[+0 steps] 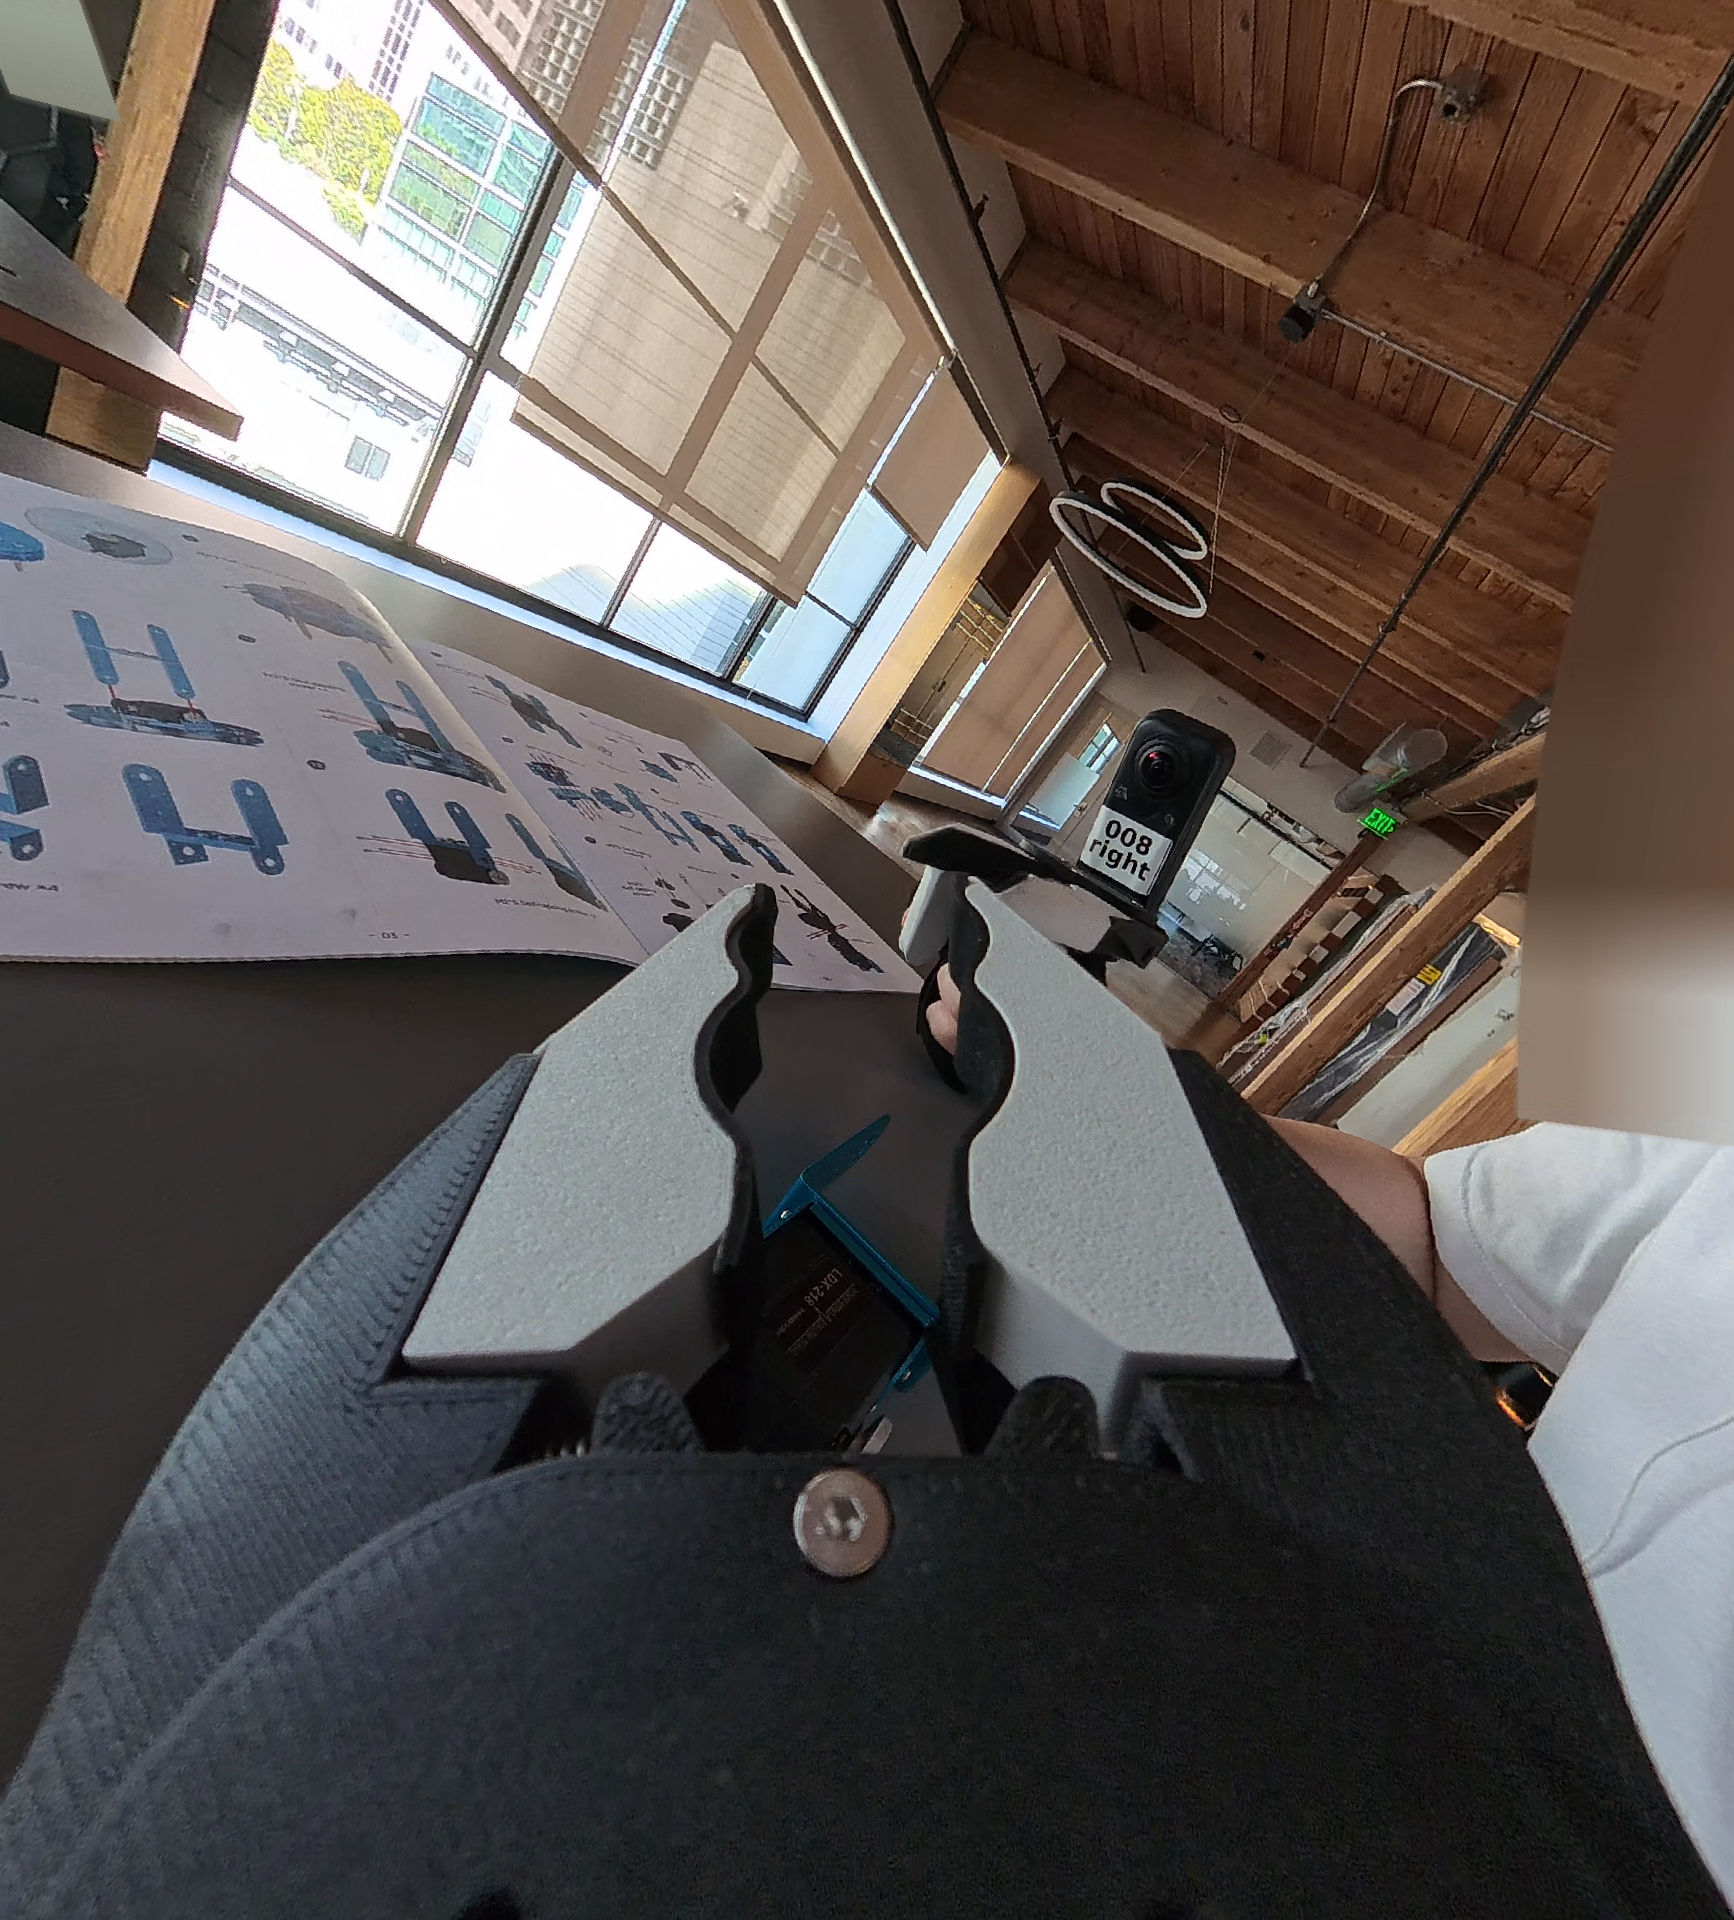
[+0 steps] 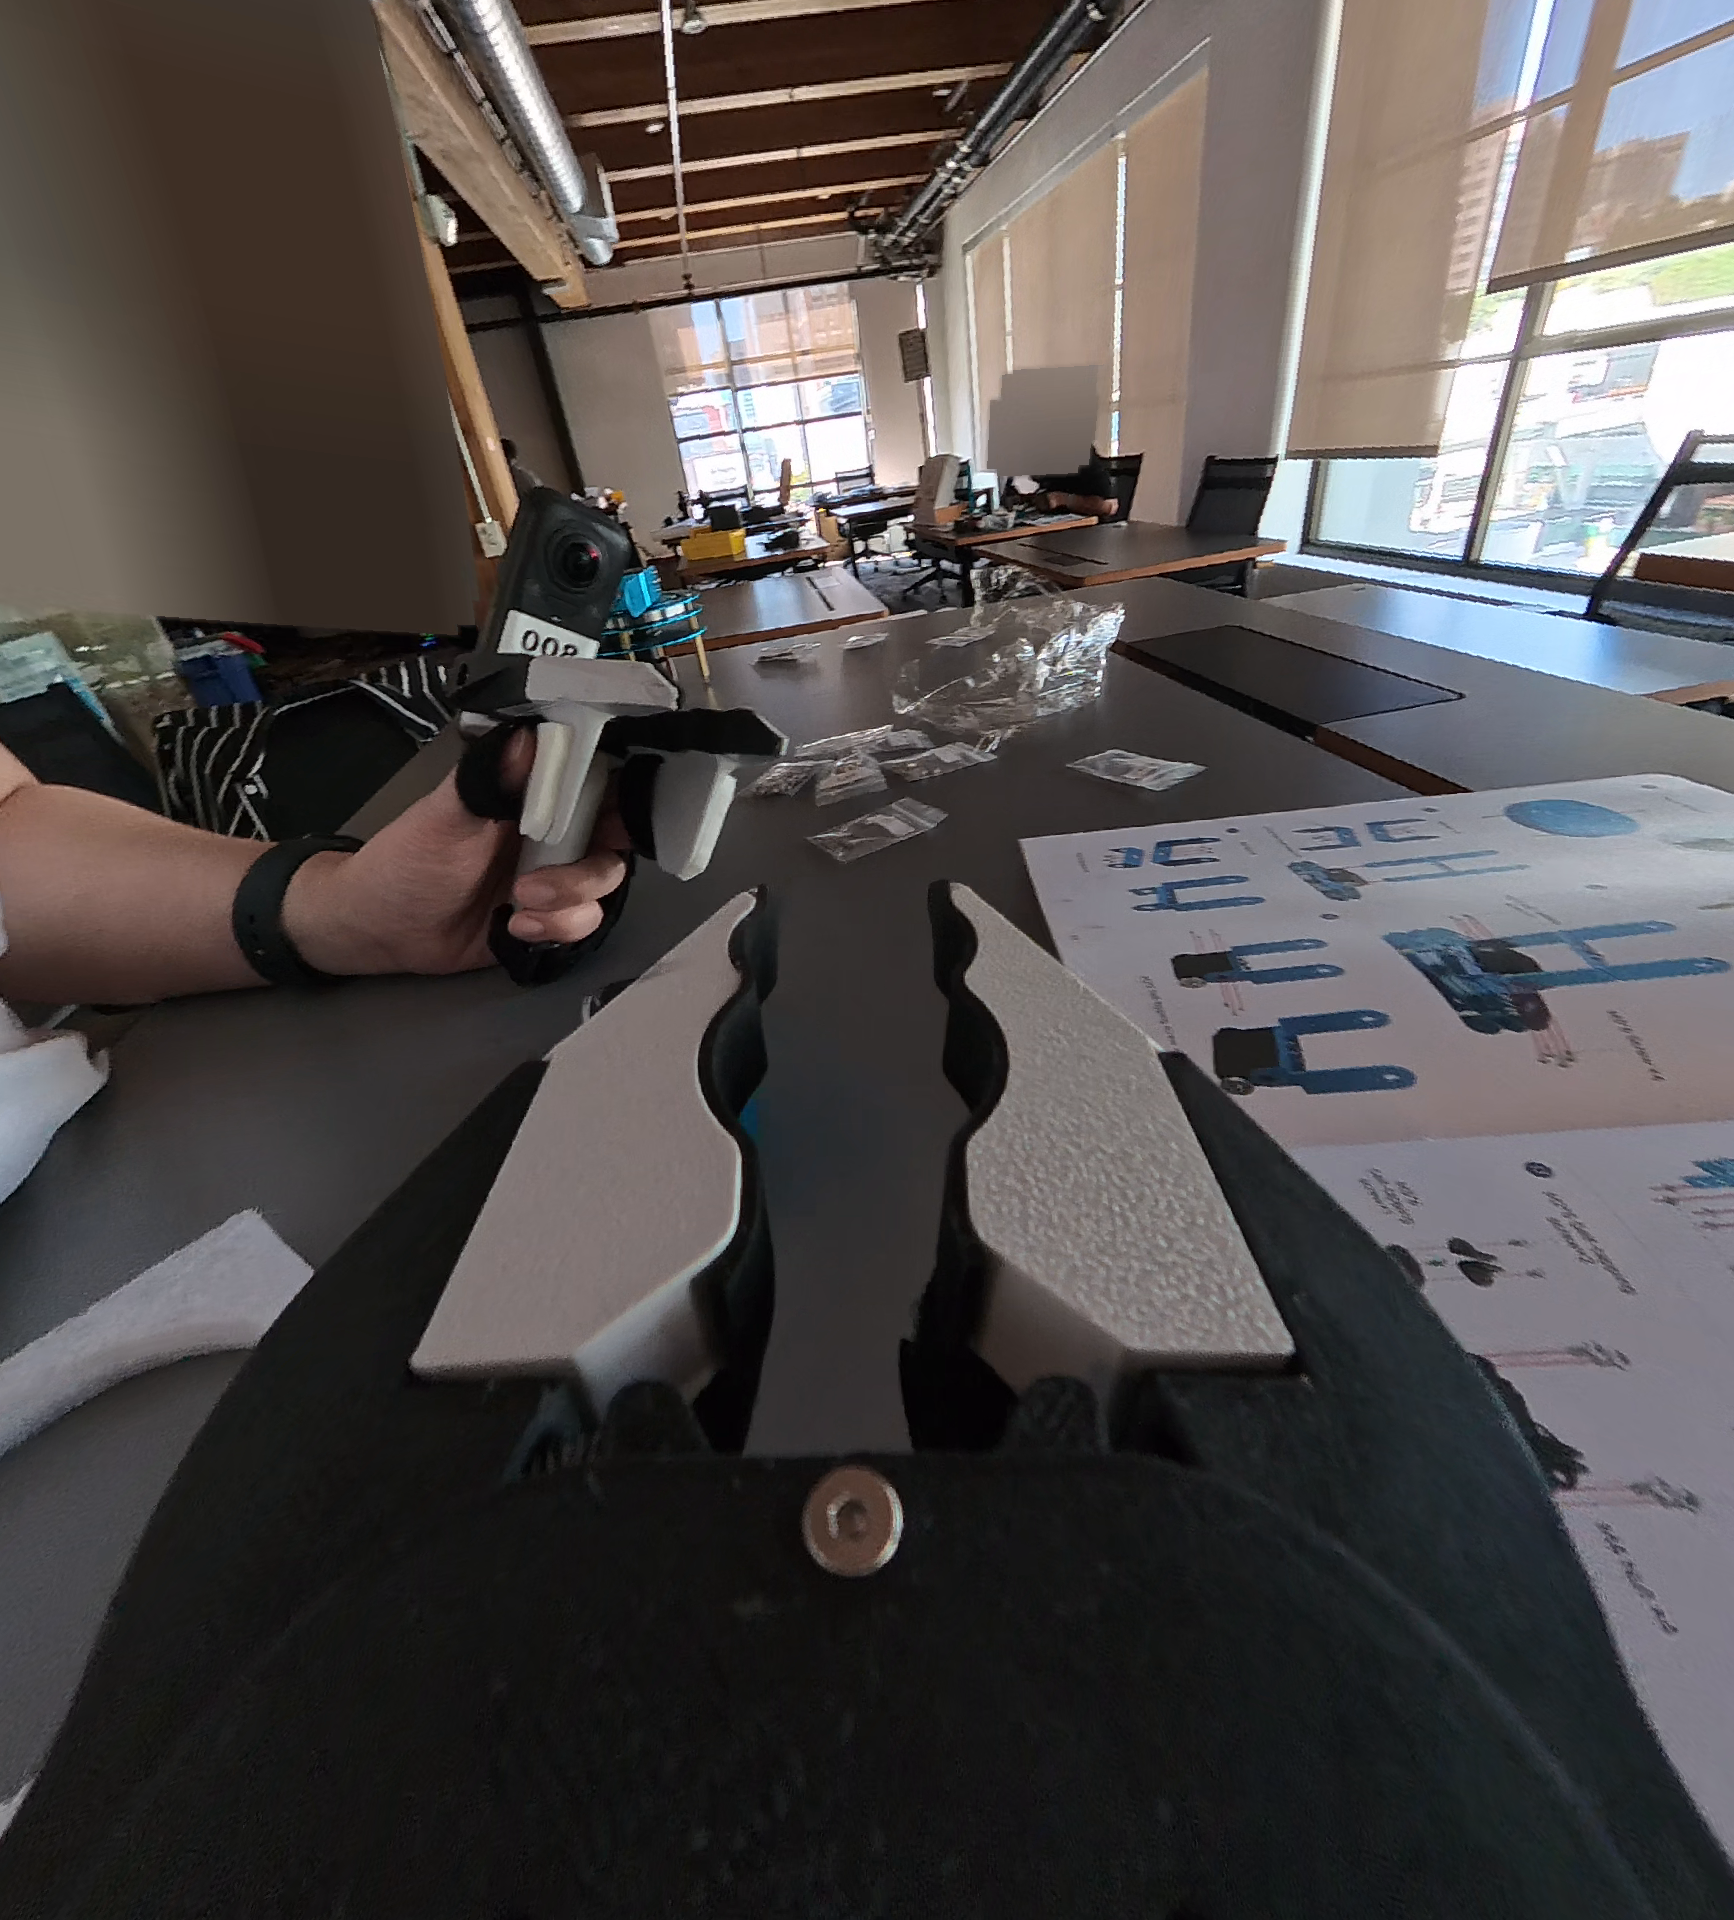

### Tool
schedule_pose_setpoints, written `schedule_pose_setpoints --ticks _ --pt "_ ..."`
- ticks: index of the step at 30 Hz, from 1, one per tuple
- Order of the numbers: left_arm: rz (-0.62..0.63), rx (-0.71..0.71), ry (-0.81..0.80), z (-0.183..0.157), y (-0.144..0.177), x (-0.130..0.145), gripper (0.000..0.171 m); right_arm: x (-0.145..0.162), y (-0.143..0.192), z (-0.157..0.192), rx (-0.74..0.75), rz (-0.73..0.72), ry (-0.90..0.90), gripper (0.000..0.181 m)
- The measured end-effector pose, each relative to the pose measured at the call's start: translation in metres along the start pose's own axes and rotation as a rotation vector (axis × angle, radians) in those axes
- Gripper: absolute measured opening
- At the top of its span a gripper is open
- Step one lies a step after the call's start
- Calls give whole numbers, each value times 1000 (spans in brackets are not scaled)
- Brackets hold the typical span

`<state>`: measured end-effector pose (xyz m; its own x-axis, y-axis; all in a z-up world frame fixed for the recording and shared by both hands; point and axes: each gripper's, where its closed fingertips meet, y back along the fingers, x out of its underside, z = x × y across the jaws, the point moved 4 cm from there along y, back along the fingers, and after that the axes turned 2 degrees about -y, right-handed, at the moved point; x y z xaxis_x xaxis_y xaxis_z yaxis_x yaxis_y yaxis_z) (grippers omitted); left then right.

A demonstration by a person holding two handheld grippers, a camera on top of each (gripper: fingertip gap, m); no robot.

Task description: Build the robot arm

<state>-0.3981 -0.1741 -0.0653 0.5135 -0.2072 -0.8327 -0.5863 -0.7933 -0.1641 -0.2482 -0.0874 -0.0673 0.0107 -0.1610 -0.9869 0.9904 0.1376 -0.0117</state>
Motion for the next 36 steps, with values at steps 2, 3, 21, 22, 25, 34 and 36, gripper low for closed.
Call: schedule_pose_setpoints --ticks 2,3,21,22,25,34,36 --pt "2 3 5 0 0 0 33 2 -2 3 -8 18 16 29" --pt "4 5 7 0 -1 1 33 2 -3 4 -11 24 26 29" --pt "7 2 -3 -1 -1 1 33 6 -8 16 -77 67 52 30" --pt "6 1 -6 -1 -1 1 33 6 -8 16 -78 68 49 30" --pt "0 1 -14 -2 0 1 33 7 -8 15 -81 74 42 30" --pt "3 5 -34 -5 -1 2 33 7 -8 17 -80 77 56 30" --pt "6 4 -37 -5 -1 2 33 7 -8 18 -79 79 73 30"
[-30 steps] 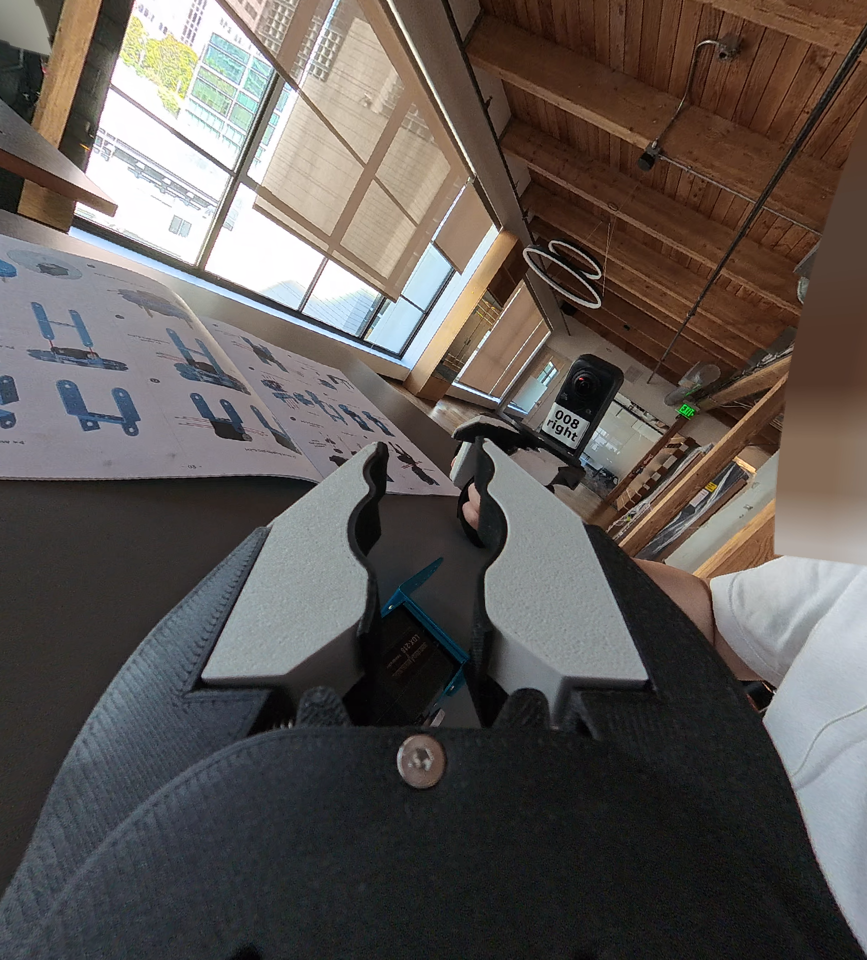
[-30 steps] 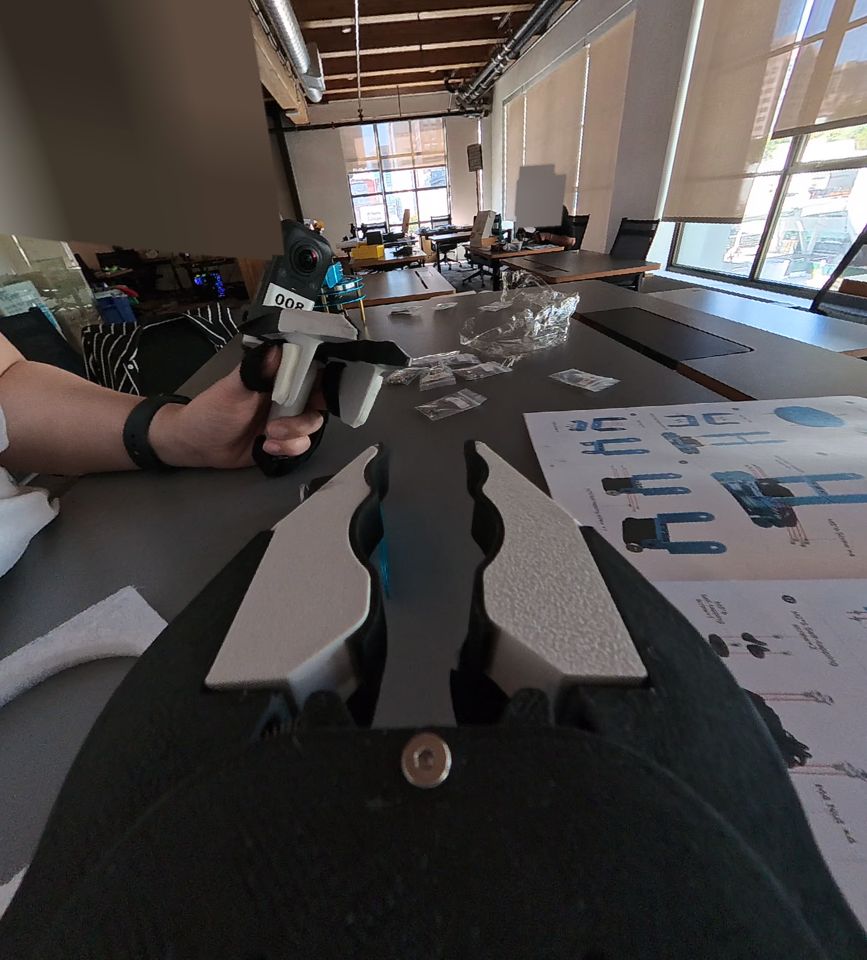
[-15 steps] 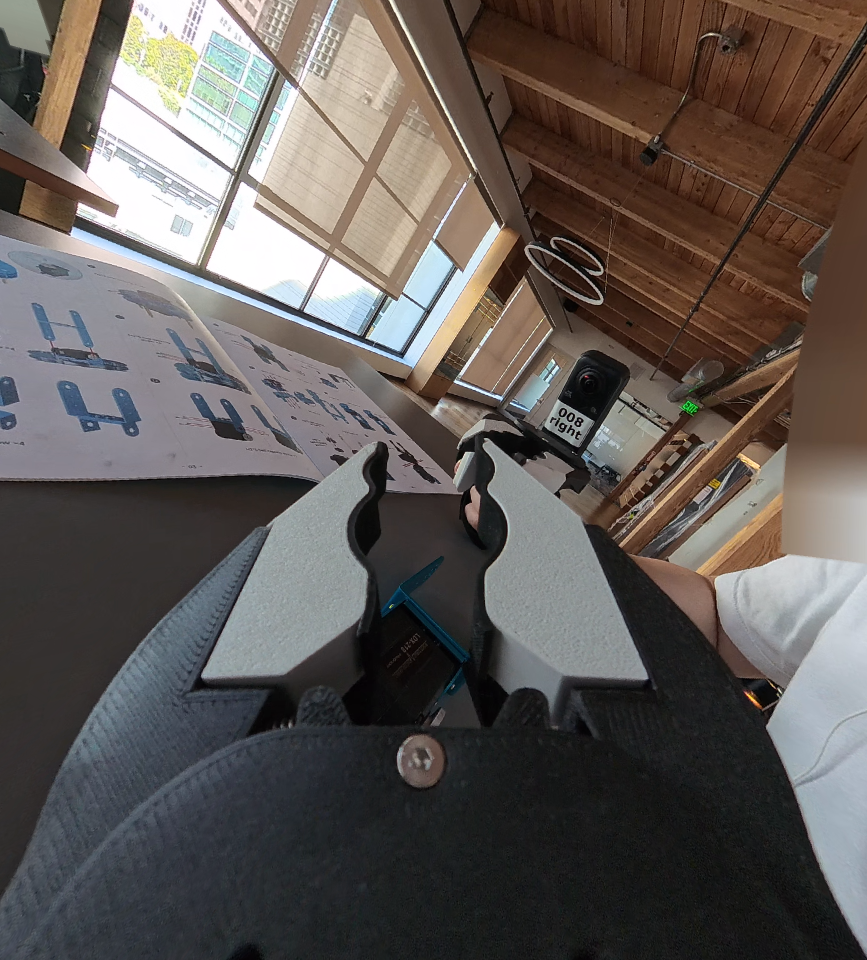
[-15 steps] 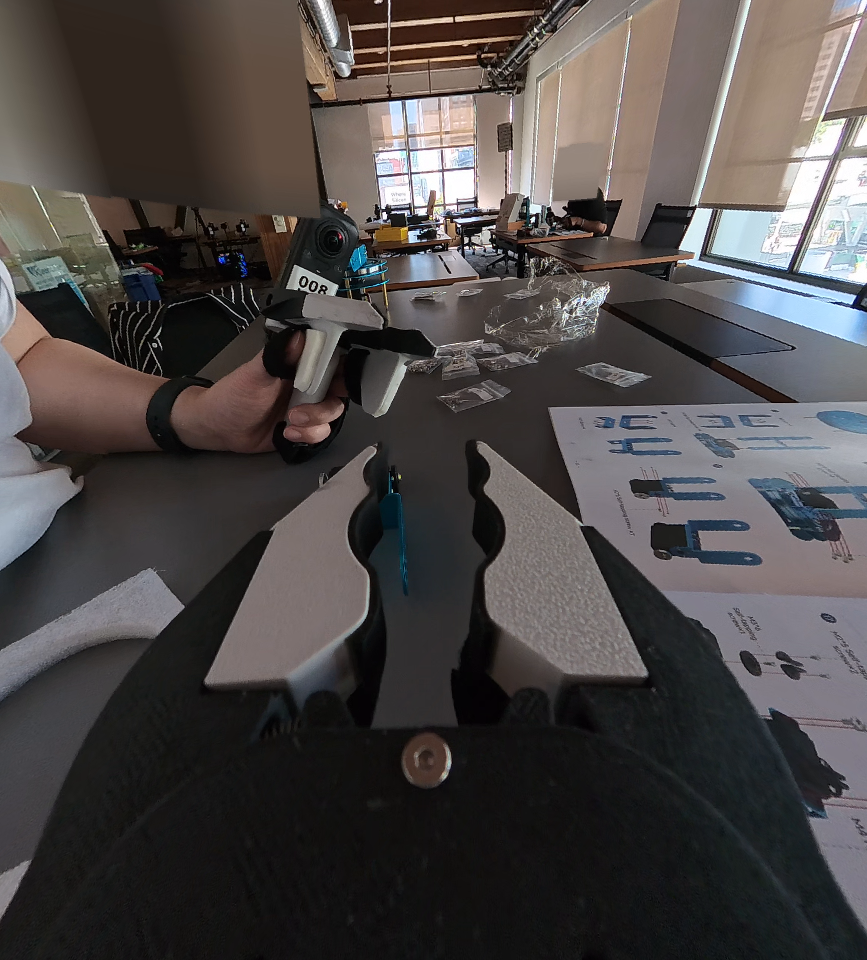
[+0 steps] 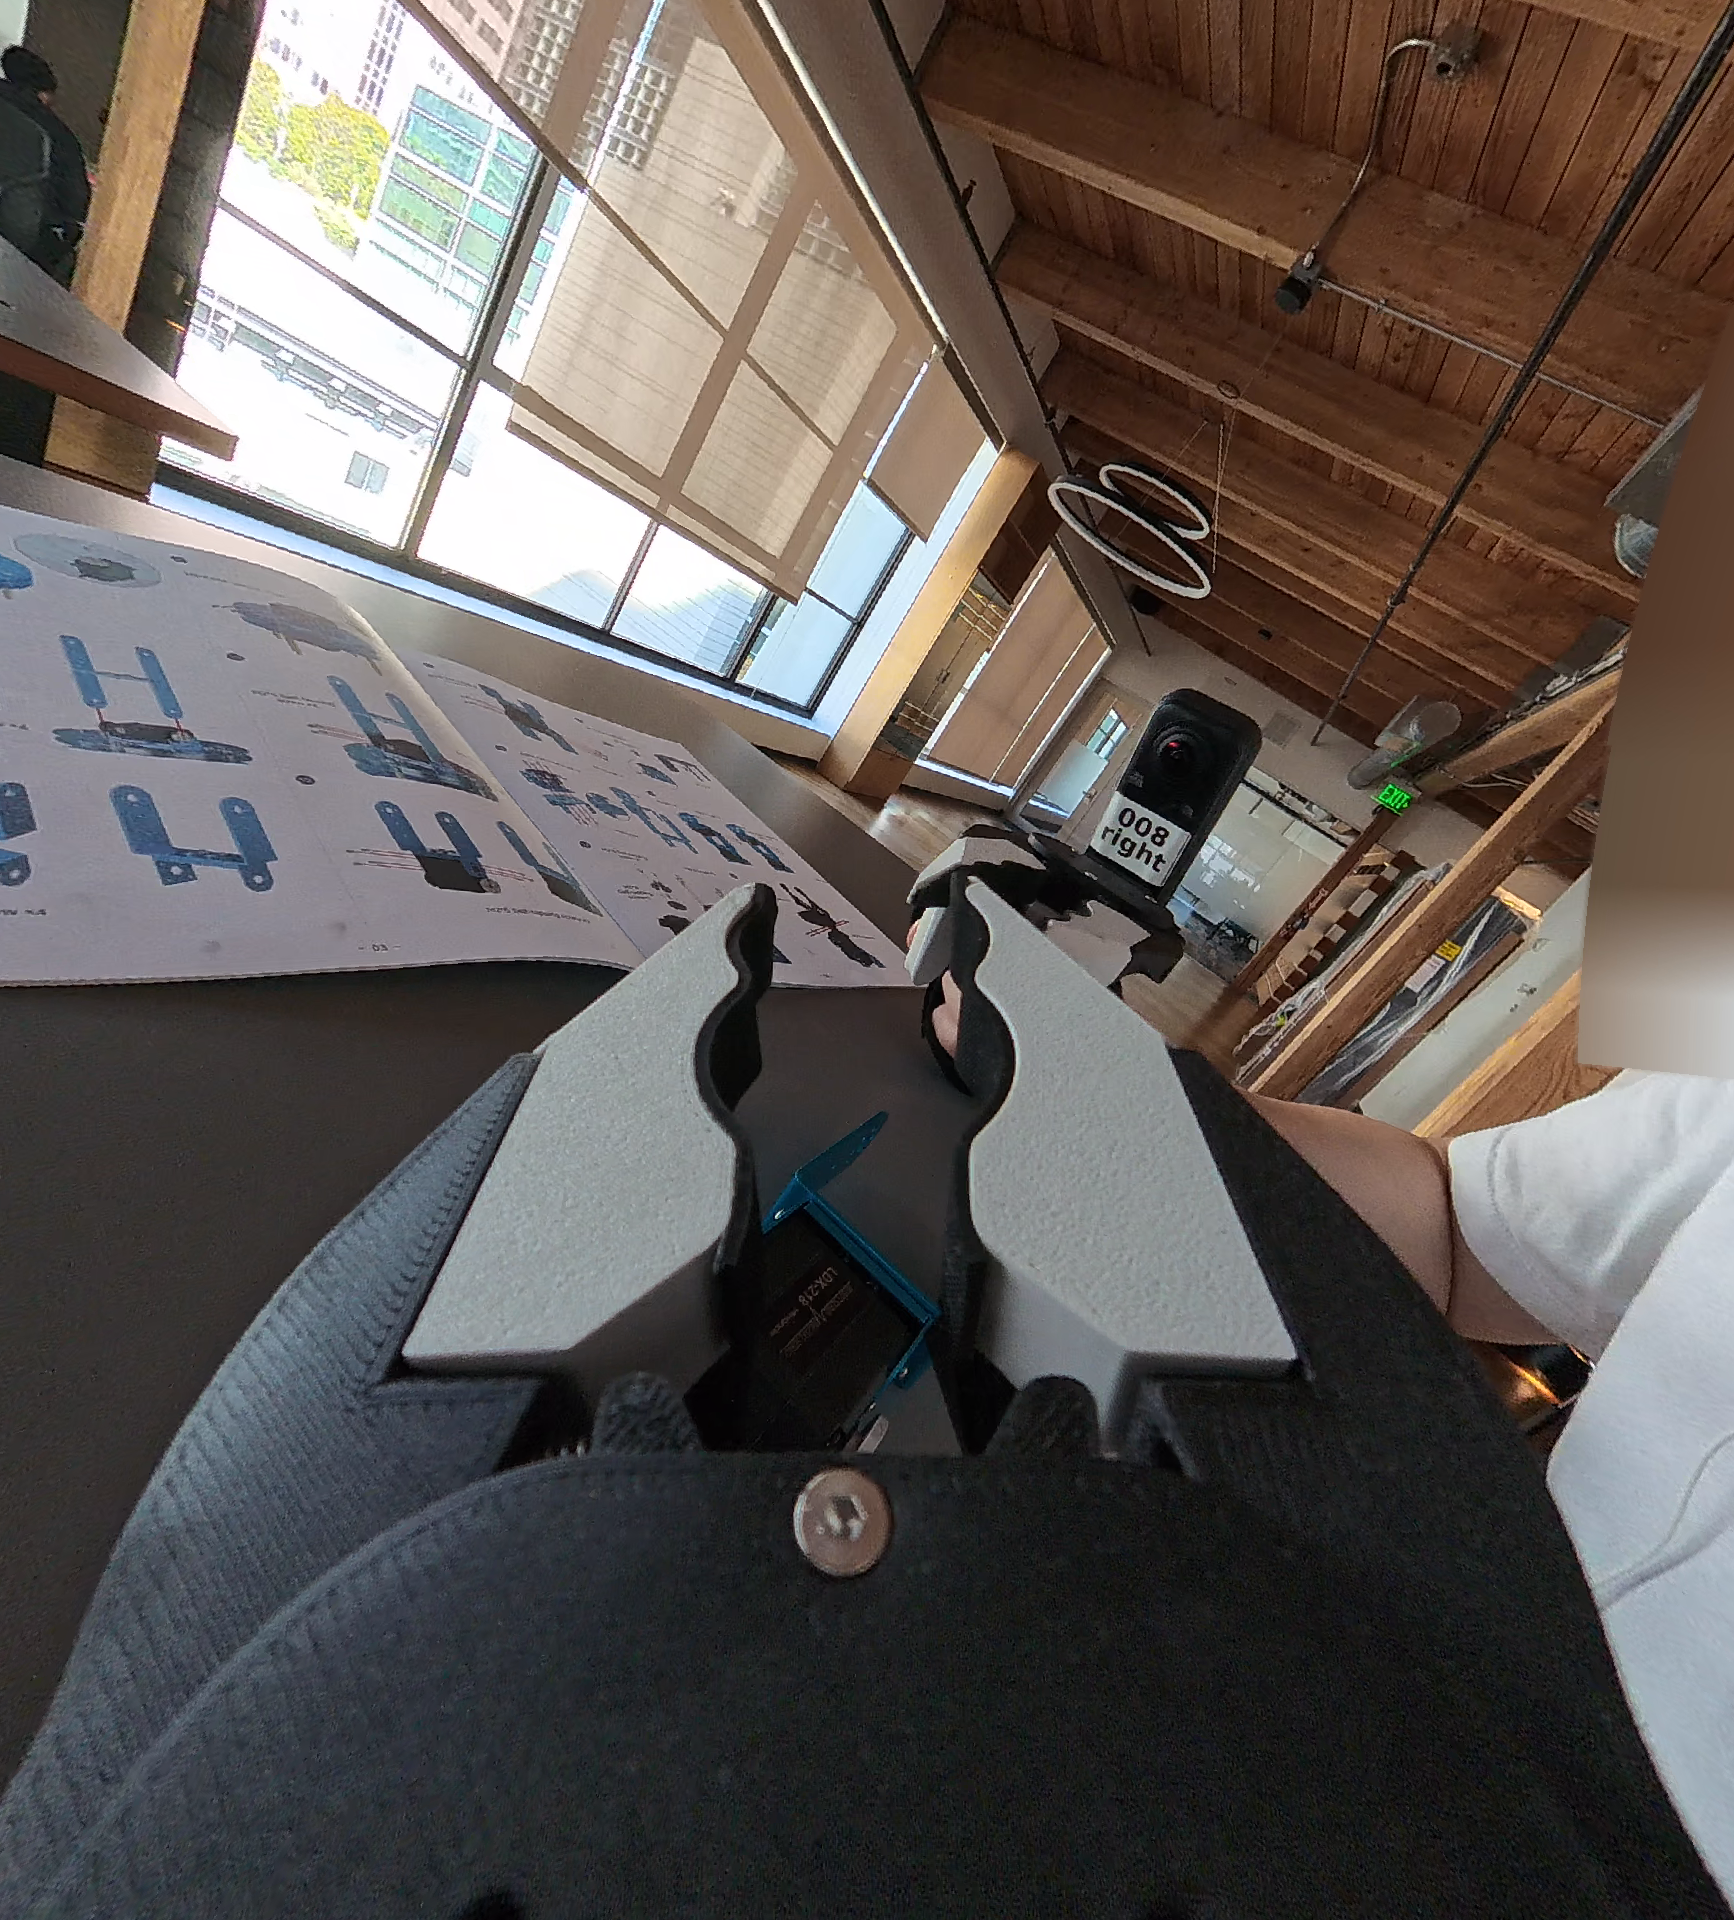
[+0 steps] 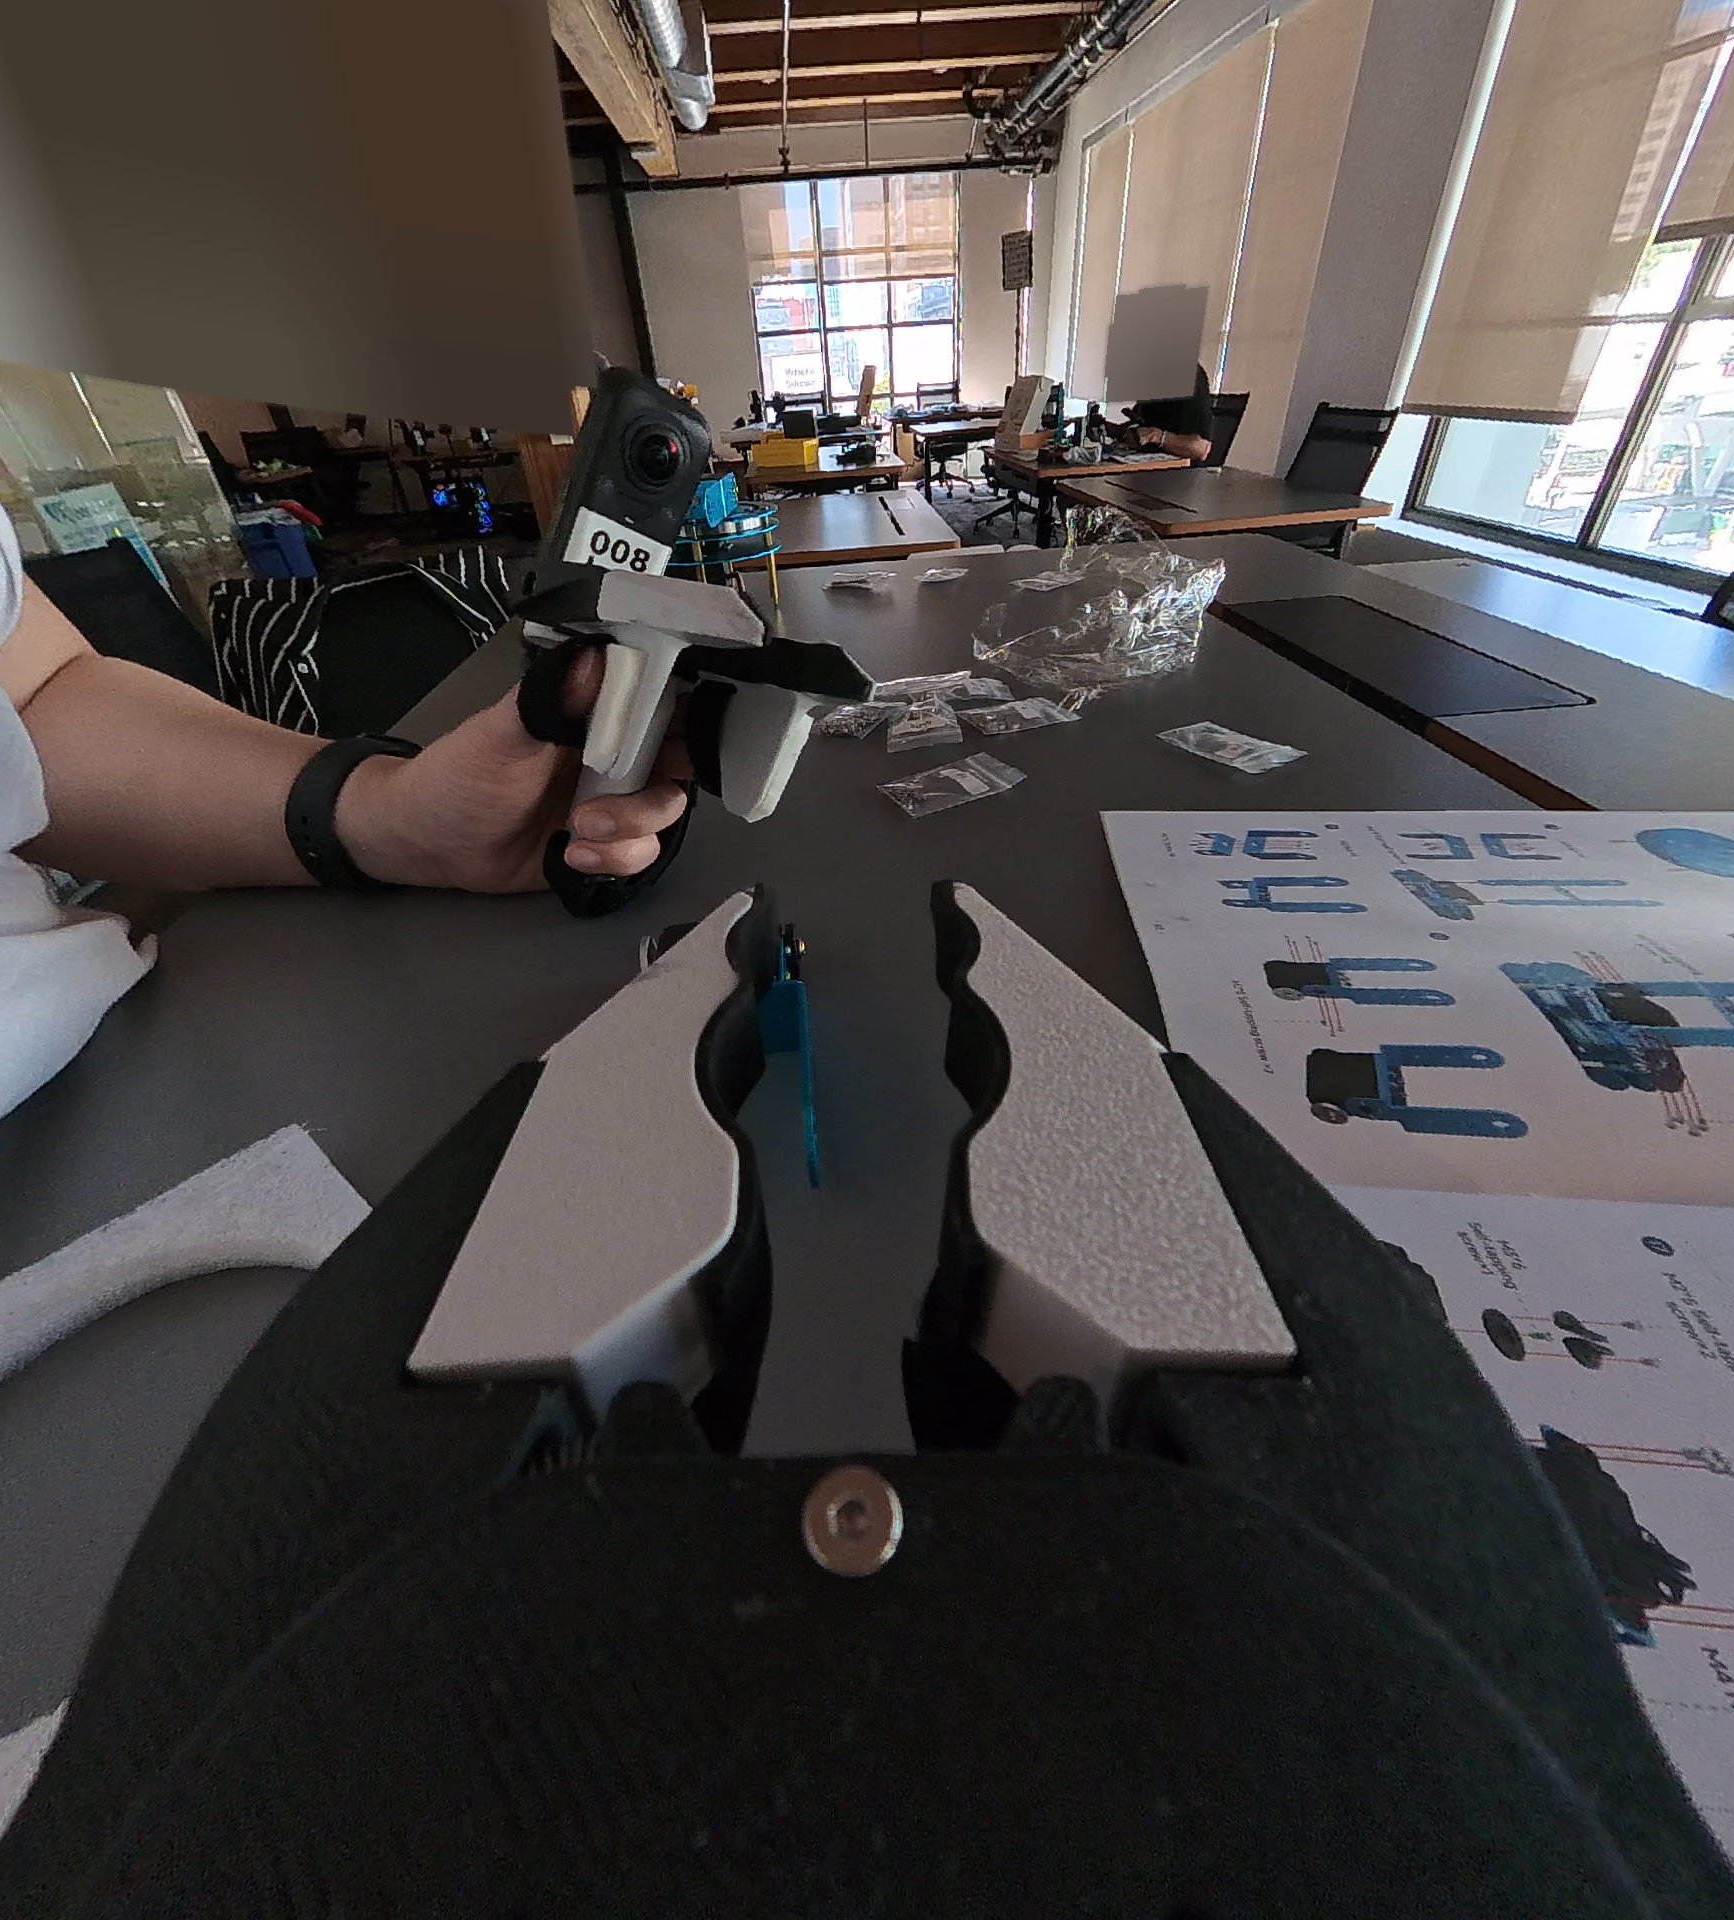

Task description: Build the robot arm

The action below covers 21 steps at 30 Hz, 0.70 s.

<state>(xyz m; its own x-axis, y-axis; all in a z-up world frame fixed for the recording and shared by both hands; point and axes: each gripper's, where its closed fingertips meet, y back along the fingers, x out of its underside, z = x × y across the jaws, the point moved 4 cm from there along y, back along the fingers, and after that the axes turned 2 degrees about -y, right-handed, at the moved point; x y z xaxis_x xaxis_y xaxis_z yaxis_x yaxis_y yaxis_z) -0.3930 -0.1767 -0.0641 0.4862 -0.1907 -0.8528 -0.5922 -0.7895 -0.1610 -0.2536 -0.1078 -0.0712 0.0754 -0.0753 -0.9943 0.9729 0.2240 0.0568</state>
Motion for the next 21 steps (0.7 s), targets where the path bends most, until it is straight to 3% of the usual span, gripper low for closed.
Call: schedule_pose_setpoints --ticks 8,10,13,15,21 --pt "-12 -7 -6 1 0 -2 32 2 -3 3 17 29 40 30" --pt "-23 -20 -50 -3 -2 -6 32 -1 0 -3 89 10 71 29" --pt "-30 -57 -164 -10 -16 -22 31 -38 40 -26 523 -174 340 22" --pt "-25 -69 -186 -11 -33 -40 32 -54 72 -32 686 -288 464 14" --pt "-30 -12 -176 -21 -102 -128 51 -42 187 -119 1193 -193 346 24"
